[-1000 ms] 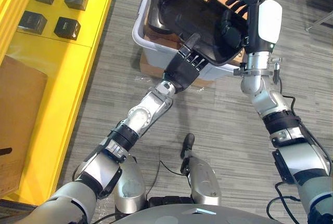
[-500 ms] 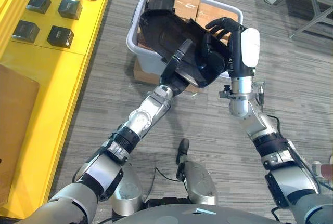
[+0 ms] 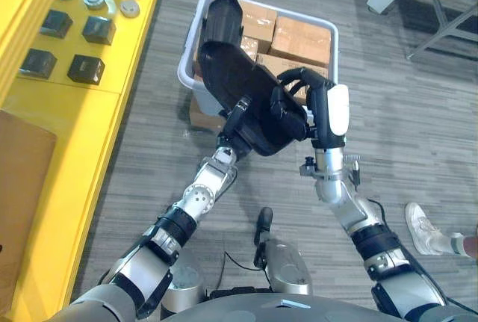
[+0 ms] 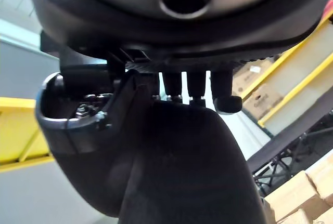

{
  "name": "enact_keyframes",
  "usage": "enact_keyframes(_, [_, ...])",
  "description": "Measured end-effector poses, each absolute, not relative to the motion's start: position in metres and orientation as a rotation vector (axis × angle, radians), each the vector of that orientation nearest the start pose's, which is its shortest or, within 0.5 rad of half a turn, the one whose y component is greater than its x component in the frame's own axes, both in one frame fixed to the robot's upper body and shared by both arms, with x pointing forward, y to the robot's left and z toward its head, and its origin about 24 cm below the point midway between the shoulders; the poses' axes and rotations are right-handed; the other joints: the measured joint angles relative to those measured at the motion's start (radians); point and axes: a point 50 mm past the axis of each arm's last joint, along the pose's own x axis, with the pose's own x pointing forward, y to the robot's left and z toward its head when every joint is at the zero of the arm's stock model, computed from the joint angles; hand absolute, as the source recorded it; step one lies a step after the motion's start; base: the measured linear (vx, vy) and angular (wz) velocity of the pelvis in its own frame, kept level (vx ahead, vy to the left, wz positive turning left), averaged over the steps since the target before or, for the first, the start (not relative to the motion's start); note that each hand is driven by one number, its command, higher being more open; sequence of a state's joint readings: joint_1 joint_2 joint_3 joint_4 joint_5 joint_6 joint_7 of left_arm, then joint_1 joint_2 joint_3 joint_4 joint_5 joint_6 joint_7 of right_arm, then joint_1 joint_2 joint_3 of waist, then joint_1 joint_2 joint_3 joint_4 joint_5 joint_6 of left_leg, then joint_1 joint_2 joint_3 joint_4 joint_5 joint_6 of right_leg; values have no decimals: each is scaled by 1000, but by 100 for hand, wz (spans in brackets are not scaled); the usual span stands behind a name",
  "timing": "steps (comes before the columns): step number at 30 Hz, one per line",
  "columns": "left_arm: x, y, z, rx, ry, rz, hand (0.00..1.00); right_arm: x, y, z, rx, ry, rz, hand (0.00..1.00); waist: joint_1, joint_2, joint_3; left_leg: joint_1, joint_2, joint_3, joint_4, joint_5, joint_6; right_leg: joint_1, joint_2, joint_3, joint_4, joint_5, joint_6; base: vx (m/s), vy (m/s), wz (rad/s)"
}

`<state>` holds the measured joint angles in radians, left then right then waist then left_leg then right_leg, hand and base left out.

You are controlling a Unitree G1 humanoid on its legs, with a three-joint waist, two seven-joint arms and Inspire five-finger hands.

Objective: Walk over and take three plastic housings, then place them on the shelf

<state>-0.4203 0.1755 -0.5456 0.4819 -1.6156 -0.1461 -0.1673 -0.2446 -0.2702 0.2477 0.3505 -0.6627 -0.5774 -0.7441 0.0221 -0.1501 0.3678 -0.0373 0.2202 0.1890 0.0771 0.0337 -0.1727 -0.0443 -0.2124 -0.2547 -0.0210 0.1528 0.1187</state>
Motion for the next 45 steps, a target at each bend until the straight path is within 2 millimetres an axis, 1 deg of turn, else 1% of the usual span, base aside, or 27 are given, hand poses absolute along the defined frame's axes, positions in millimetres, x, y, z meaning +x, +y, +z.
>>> enact_keyframes(1, [302,69,28,-1194,270,-369,0,267,-135,70,-646,-734,-145,100,4,8,-10,14,-1,1,-10,0,0,12,0,-1,-2,-2,2,48,7,4])
enact_keyframes(5, [294,68,19,-1186,291,-359,0,257,-137,59,-648,-724,-139,100,3,26,-45,33,-2,-1,-28,1,-2,27,0,-11,-4,-10,9,38,4,3])
enact_keyframes(7, [291,69,15,-1143,287,-357,0,253,-137,54,-650,-707,-129,100,3,32,-63,46,-2,0,-38,1,-2,37,0,-14,-5,-15,11,47,2,3])
enact_keyframes(8, [288,70,12,-1108,287,-358,0,247,-138,48,-653,-685,-123,100,2,36,-85,49,-3,0,-48,2,-4,39,0,-15,-7,-16,12,58,7,5])
enact_keyframes(10, [286,68,12,-1054,278,-373,0,240,-138,40,-652,-659,-113,100,4,39,-99,60,-4,0,-54,2,-4,54,0,-18,-16,-16,12,55,10,4])
enact_keyframes(11, [286,67,14,-1030,270,-383,0,237,-135,37,-649,-650,-94,100,3,40,-104,72,-5,0,-60,2,-4,63,0,-20,-20,-17,13,0,0,0])
enact_keyframes(13, [287,66,17,-993,250,-384,0,233,-132,35,-636,-648,-92,100,3,43,-119,80,-6,4,-67,3,-4,66,0,-17,-21,-18,14,1,4,-2])
enact_keyframes(15, [284,64,24,-969,215,-377,0,229,-133,37,-608,-642,-113,100,2,48,-145,86,-8,7,-77,4,-5,72,0,-18,-32,-17,16,0,0,0])
enact_keyframes(17, [283,63,30,-962,185,-363,0,228,-134,41,-576,-643,-133,100,1,54,-154,101,-9,12,-85,5,-5,82,0,-16,-35,-16,17,20,10,-5])
enact_keyframes(18, [285,60,38,-937,143,-336,0,227,-135,44,-544,-637,-148,100,3,59,-165,108,-9,17,-88,5,-5,84,0,-14,-35,-16,17,14,11,-8])
enact_keyframes(19, [286,61,42,-932,120,-319,0,228,-135,46,-536,-637,-151,100,2,60,-165,114,-9,20,-90,5,-5,87,0,-13,-35,-16,17,-7,10,-7])
enact_keyframes(21, [290,66,55,-872,31,-254,0,226,-137,52,-494,-630,-173,100,-2,66,-176,120,-10,22,-94,5,-5,90,0,-11,-37,-16,17,-16,11,-4])
enact_keyframes(22, [292,71,62,-833,-15,-210,0,225,-140,53,-463,-610,-187,100,-4,70,-183,123,-10,24,-96,5,-5,91,0,-10,-37,-16,17,-15,10,-4])
enact_keyframes(23, [293,75,65,-808,-37,-187,0,224,-142,54,-446,-594,-192,100,-4,72,-184,126,-10,25,-97,5,-5,92,0,-9,-38,-16,17,-11,9,-4])
enact_keyframes(25, [296,91,75,-603,-141,-55,0,224,-152,52,-319,-500,-217,100,-11,78,-198,132,-12,27,-100,5,-5,98,0,-9,-42,-15,18,-7,4,-2])
enact_keyframes(27, [291,103,85,-484,-221,54,0,224,-158,50,-238,-437,-247,100,-25,85,-205,133,-13,28,-101,5,-5,97,0,-9,-42,-15,18,0,0,0])
enact_keyframes(28, [289,106,88,-441,-249,88,0,223,-160,49,-217,-416,-261,100,-26,89,-208,133,-13,29,-102,5,-5,96,0,-9,-43,-15,18,0,0,0])
enact_keyframes(30, [280,116,99,-303,-338,203,0,217,-170,44,-190,-352,-297,100,-27,107,-220,135,-14,32,-106,5,-6,96,0,-9,-46,-15,18,0,0,0])
enact_keyframes(31, [279,117,101,-278,-353,221,0,215,-171,43,-177,-339,-303,100,-27,111,-222,135,-14,32,-106,5,-6,96,0,-9,-47,-14,19,0,0,0])
enact_keyframes(33, [277,120,108,-166,-394,281,0,211,-172,42,-116,-314,-318,100,-29,123,-229,138,-15,34,-109,5,-6,96,0,-8,-49,-13,20,0,0,0])
enact_keyframes(34, [276,121,109,-126,-405,301,0,211,-171,41,-98,-308,-320,100,-31,124,-230,141,-15,36,-111,6,-6,97,0,-7,-49,-13,20,-12,11,-10])
enact_keyframes(36, [271,124,109,7,-427,350,0,208,-170,39,-73,-293,-326,100,-36,127,-236,150,-16,46,-117,4,-9,98,0,1,-51,-13,20,-15,13,-11])
enact_keyframes(38, [270,125,107,79,-430,370,0,204,-172,39,-21,-280,-343,100,-39,128,-236,149,-16,47,-117,4,-9,96,0,1,-53,-13,21,-8,7,-2])
enact_keyframes(39, [268,130,103,111,-417,392,0,204,-172,38,7,-267,-352,100,-48,130,-238,149,-16,48,-117,2,-9,96,0,1,-53,-13,21,-15,14,-3])
enact_keyframes(40, [266,134,99,123,-399,404,0,203,-174,36,12,-251,-366,100,-54,132,-241,149,-16,50,-117,-2,-10,94,0,4,-54,-13,21,-10,13,-5])
enact_keyframes(42, [262,139,92,125,-367,418,0,198,-181,30,-3,-210,-398,100,-54,136,-250,148,-16,57,-118,-3,-10,87,0,10,-54,-13,21,2,14,-8])
enact_keyframes(45, [253,153,78,50,-288,426,0,185,-197,8,26,-82,-456,100,-55,138,-257,149,-17,64,-118,-4,-10,84,0,15,-54,-13,21,10,14,-7])
